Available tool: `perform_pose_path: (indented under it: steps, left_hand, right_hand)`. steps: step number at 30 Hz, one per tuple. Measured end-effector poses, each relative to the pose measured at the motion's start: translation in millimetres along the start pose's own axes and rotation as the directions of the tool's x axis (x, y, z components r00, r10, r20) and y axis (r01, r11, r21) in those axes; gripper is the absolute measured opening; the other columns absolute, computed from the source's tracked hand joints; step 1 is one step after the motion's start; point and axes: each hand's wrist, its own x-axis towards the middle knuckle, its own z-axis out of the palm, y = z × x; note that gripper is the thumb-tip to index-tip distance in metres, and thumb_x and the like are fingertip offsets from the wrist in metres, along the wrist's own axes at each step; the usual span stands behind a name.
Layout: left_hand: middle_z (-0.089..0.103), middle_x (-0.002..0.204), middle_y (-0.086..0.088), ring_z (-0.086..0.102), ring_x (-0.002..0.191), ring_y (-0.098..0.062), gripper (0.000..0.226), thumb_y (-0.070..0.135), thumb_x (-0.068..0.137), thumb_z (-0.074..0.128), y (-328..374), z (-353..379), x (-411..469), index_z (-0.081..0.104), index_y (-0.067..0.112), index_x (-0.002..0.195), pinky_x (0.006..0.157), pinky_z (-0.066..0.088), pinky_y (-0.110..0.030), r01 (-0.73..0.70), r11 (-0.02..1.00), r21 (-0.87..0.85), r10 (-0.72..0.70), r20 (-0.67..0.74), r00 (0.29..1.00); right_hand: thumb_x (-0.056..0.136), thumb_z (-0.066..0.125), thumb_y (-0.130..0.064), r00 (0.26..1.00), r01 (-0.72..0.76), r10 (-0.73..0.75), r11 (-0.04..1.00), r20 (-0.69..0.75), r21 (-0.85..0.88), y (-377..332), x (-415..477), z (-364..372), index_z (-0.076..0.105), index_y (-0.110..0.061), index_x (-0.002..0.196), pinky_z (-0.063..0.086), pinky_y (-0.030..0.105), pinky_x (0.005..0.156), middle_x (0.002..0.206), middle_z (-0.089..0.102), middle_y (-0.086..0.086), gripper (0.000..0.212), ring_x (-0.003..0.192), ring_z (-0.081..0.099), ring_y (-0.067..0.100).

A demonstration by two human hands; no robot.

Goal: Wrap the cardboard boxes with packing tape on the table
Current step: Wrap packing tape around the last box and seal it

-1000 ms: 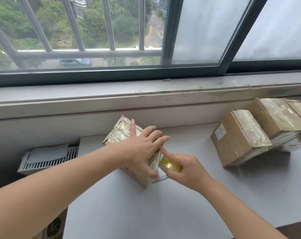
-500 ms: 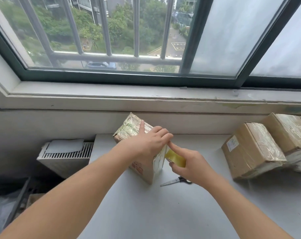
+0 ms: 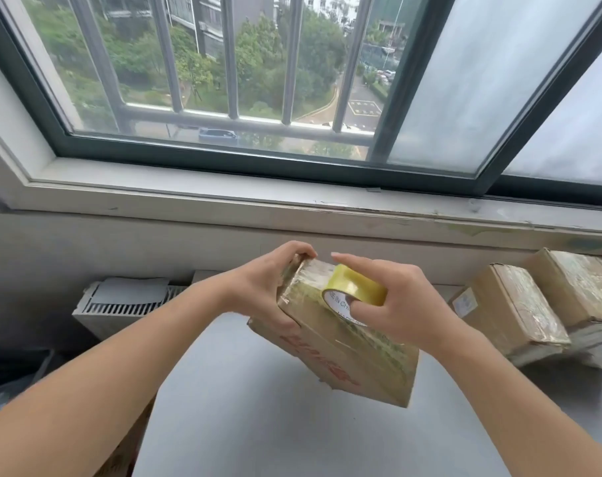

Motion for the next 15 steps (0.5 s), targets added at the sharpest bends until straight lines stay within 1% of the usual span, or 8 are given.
perform_pose_path:
  steps: [2, 3, 5, 7, 9, 11, 13, 15]
  left_hand:
    - [0.049, 0.132, 0.007, 0.056, 0.123, -0.013, 0.102, 0.013, 0.061, 0.098, -22.7, 2.1, -7.1, 0.037, 0.035, 0.14, 0.101, 0.053, -0.029, 0.044, 0.993, -0.111, -0.048, -0.036, 0.998]
    - [0.049, 0.134, 0.006, 0.056, 0.125, -0.014, 0.102, 0.011, 0.061, 0.097, -35.3, 0.6, -13.2, 0.037, 0.039, 0.139, 0.104, 0.053, -0.031, 0.083, 0.982, -0.168, -0.093, -0.051, 0.994]
    - [0.049, 0.136, 0.007, 0.054, 0.13, -0.014, 0.102, 0.011, 0.061, 0.097, -58.4, -4.3, -24.6, 0.037, 0.045, 0.137, 0.108, 0.05, -0.029, 0.143, 0.971, -0.192, -0.155, -0.05, 0.987]
    - [0.05, 0.138, 0.011, 0.05, 0.133, -0.008, 0.103, 0.013, 0.06, 0.097, -75.2, -6.5, -31.5, 0.036, 0.046, 0.137, 0.107, 0.047, -0.021, 0.189, 0.967, -0.173, -0.195, -0.016, 0.981]
    - [0.05, 0.138, 0.02, 0.046, 0.135, 0.001, 0.102, 0.014, 0.06, 0.096, -83.5, -9.1, -29.0, 0.036, 0.048, 0.136, 0.103, 0.046, -0.015, 0.219, 0.966, -0.137, -0.219, 0.014, 0.976]
    - [0.05, 0.135, 0.029, 0.047, 0.132, 0.003, 0.101, 0.021, 0.059, 0.094, -92.9, -11.9, -31.9, 0.035, 0.053, 0.133, 0.1, 0.052, -0.022, 0.262, 0.963, -0.062, -0.261, 0.03, 0.965]
    - [0.048, 0.135, 0.031, 0.048, 0.132, 0.001, 0.1, 0.025, 0.059, 0.095, -109.9, -15.8, -42.6, 0.033, 0.057, 0.13, 0.097, 0.055, -0.025, 0.314, 0.949, 0.003, -0.314, 0.024, 0.949]
    - [0.046, 0.138, 0.031, 0.044, 0.135, 0.004, 0.102, 0.029, 0.059, 0.097, -124.1, -17.0, -52.2, 0.031, 0.057, 0.131, 0.097, 0.052, -0.018, 0.341, 0.939, 0.038, -0.342, 0.017, 0.94]
  right_hand:
    - [0.078, 0.053, -0.054, 0.991, 0.007, 0.009, 0.992, 0.131, -0.123, 1.0, 2.2, -9.9, 0.054, -0.055, 0.137, 0.041, 0.016, 0.065, 0.076, 0.062, -0.018, 0.059, 0.072, 0.056, 0.005]
    - [0.078, 0.058, -0.049, 0.986, -0.01, 0.037, 0.986, 0.161, -0.165, 7.9, 0.2, -17.4, 0.057, -0.056, 0.134, 0.039, 0.015, 0.064, 0.072, 0.06, -0.021, 0.056, 0.071, 0.056, 0.001]
    - [0.078, 0.068, -0.027, 0.972, -0.086, 0.118, 0.984, 0.203, -0.157, 26.9, -8.1, -32.4, 0.061, -0.059, 0.126, 0.037, 0.012, 0.061, 0.07, 0.063, -0.023, 0.057, 0.068, 0.056, 0.001]
    - [0.08, 0.069, -0.018, 0.949, -0.091, 0.131, 0.985, 0.286, -0.148, 41.2, -15.9, -35.8, 0.06, -0.064, 0.123, 0.037, 0.014, 0.064, 0.078, 0.064, -0.014, 0.064, 0.074, 0.056, 0.006]
    - [0.081, 0.066, -0.023, 0.936, -0.076, 0.117, 0.988, 0.333, -0.133, 48.1, -15.8, -29.8, 0.057, -0.065, 0.127, 0.037, 0.014, 0.067, 0.08, 0.06, -0.009, 0.063, 0.08, 0.054, 0.006]
    - [0.079, 0.062, -0.029, 0.92, -0.046, 0.105, 0.986, 0.378, -0.161, 57.7, -15.2, -25.0, 0.055, -0.065, 0.13, 0.036, 0.013, 0.068, 0.077, 0.057, -0.007, 0.062, 0.08, 0.053, 0.006]
    - [0.077, 0.057, -0.036, 0.914, -0.053, 0.129, 0.978, 0.385, -0.201, 72.4, -19.4, -29.3, 0.053, -0.069, 0.128, 0.036, 0.014, 0.068, 0.075, 0.055, -0.007, 0.06, 0.079, 0.053, 0.007]
    - [0.074, 0.045, -0.049, 0.905, -0.084, 0.173, 0.969, 0.389, -0.234, 89.5, -28.5, -28.7, 0.049, -0.074, 0.127, 0.035, 0.016, 0.067, 0.073, 0.053, -0.007, 0.058, 0.078, 0.052, 0.006]
